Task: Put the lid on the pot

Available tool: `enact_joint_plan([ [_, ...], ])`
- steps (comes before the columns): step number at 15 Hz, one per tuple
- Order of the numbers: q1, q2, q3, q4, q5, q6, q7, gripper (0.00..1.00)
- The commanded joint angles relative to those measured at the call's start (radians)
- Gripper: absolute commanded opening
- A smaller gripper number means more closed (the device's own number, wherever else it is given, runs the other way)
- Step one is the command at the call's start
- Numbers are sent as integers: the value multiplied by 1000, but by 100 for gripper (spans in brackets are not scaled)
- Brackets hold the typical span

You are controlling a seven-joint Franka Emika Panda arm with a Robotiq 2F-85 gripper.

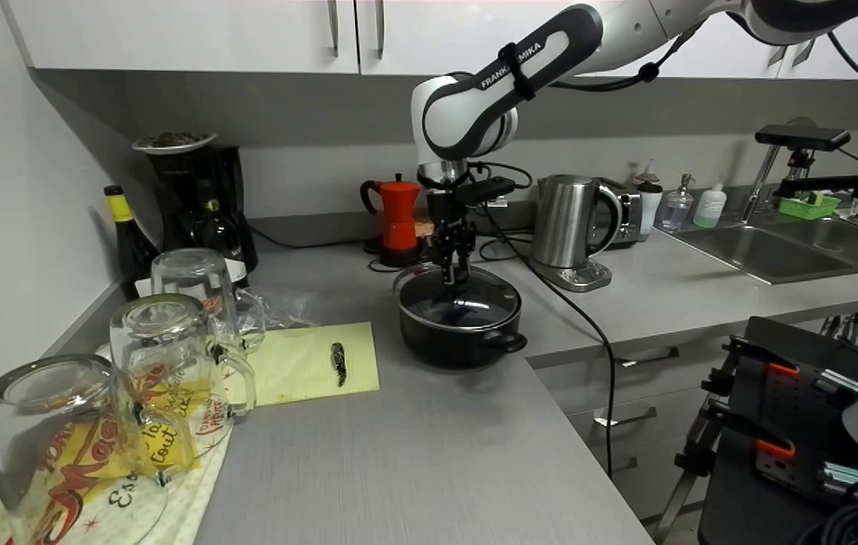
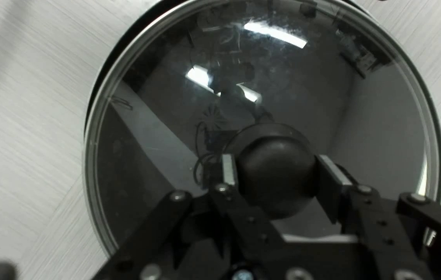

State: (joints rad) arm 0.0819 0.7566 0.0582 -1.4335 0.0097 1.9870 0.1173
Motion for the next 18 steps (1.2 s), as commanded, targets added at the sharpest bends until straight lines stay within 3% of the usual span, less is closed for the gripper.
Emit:
enact_joint_plan([
  [1, -12, -45, 6, -60, 32, 20, -30, 26],
  [18, -18, -107, 2, -155, 32, 70, -27, 26],
])
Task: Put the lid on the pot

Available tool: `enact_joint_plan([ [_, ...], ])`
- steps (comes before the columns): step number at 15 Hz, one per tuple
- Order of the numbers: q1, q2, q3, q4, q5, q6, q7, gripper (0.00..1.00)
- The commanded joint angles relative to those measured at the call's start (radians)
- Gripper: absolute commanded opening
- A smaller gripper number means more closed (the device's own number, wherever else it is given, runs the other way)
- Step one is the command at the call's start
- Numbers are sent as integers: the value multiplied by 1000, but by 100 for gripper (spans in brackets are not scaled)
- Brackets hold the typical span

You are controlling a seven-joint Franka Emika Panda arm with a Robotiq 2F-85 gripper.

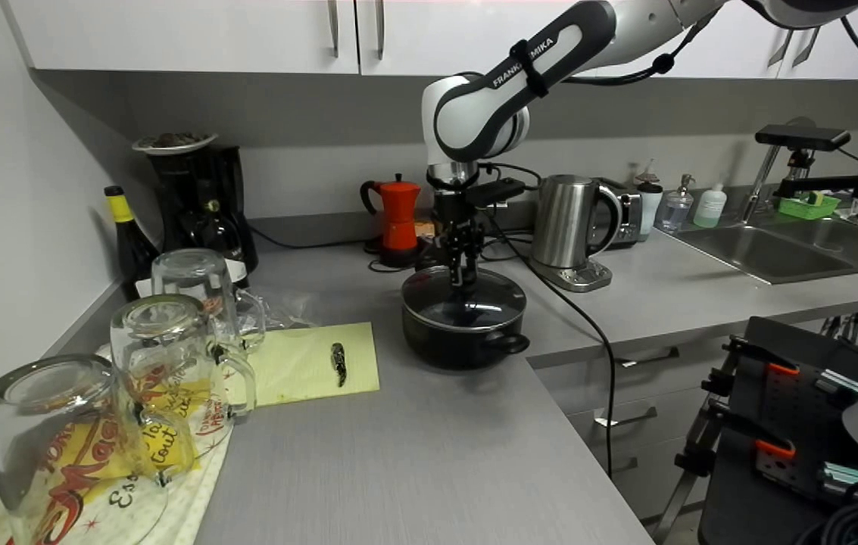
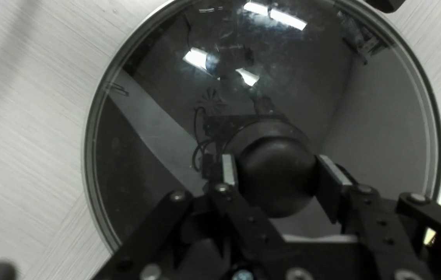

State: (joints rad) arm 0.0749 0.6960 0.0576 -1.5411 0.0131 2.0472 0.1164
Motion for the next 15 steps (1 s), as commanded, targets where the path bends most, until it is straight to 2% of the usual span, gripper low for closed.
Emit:
enact_joint_plan([
  [1, -13, -46, 3, -49, 29, 11, -27, 26],
  [3, -13, -46, 2, -50, 28, 11, -26, 26],
  [4, -14, -46, 2, -52, 28, 8, -26, 36],
  [5, -14, -47, 1, -54, 27, 8, -25, 76],
  [6, -14, -49, 1, -56, 28, 7, -24, 78],
  [9, -13, -59, 1, -61, 26, 9, -23, 98],
  [15, -9, -76, -3, -68, 20, 10, -14, 100],
])
